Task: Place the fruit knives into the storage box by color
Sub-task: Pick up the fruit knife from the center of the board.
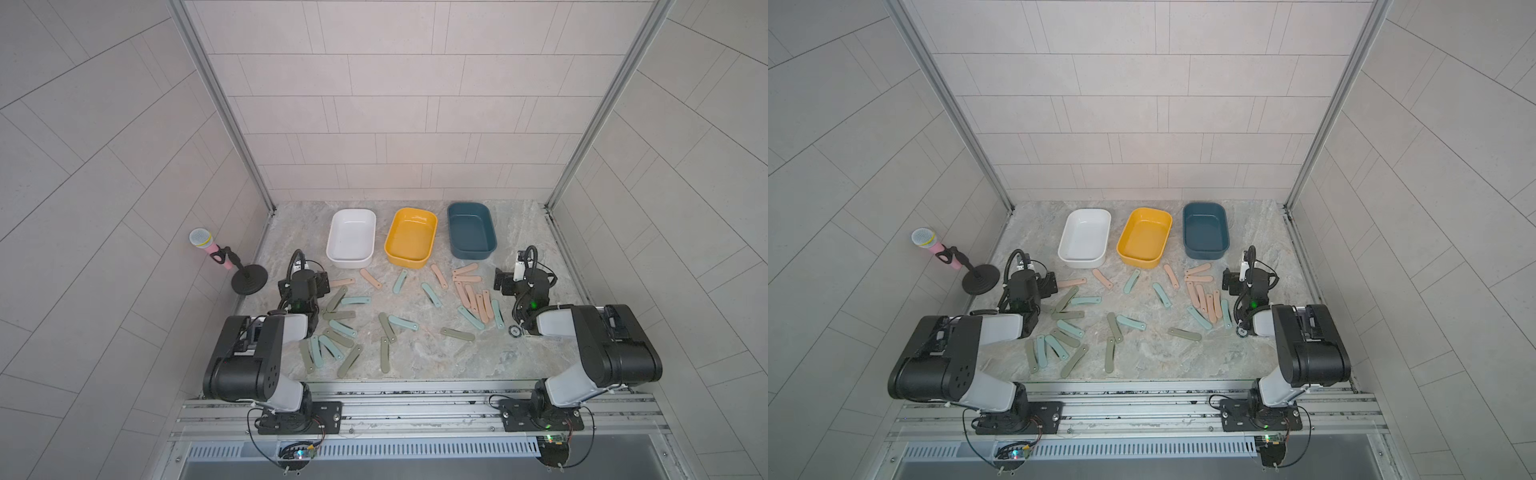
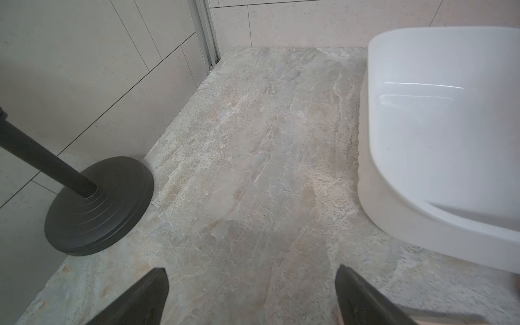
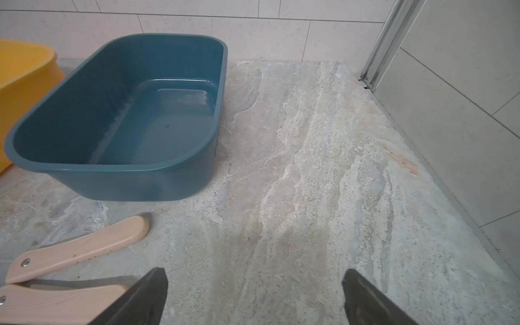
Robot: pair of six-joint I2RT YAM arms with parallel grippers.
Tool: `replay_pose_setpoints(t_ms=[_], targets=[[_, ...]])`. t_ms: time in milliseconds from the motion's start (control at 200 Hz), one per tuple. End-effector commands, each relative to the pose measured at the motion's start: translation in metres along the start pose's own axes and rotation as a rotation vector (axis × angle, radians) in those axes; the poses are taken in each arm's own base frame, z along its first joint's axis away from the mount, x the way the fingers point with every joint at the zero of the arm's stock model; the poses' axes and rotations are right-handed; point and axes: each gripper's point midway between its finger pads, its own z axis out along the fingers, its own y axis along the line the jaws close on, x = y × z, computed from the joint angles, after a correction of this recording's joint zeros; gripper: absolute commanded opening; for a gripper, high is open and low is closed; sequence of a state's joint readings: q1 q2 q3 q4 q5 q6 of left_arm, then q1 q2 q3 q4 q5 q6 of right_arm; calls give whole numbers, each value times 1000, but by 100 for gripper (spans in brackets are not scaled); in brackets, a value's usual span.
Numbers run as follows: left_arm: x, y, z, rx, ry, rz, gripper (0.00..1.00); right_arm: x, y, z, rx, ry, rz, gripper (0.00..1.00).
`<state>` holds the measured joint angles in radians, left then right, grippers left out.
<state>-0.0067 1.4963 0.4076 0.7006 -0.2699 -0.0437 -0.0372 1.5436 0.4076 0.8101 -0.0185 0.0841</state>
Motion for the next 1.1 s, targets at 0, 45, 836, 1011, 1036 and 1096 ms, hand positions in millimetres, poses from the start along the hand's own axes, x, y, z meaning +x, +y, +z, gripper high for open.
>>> replay_pose_setpoints(t_ms=[0, 45, 836, 1011, 1036, 1096], targets=[[-10, -2, 1, 7, -24, 0, 100, -4, 1, -1, 0, -15, -9, 100], [-10, -2, 1, 7, -25, -1, 100, -5, 1, -1, -1, -16, -9, 100], [-26, 13, -5, -72, -51, -28, 100, -36, -4, -19, 140, 31, -55, 100], [-50, 24, -23, -152, 143, -34, 100, -79, 17, -51, 138, 135, 115, 100], [-51, 26, -26, -181, 162, -40, 100, -79, 25, -55, 123, 140, 100, 100], [-54, 26, -33, -200, 207, -78, 100, -75, 41, -63, 102, 155, 56, 100]])
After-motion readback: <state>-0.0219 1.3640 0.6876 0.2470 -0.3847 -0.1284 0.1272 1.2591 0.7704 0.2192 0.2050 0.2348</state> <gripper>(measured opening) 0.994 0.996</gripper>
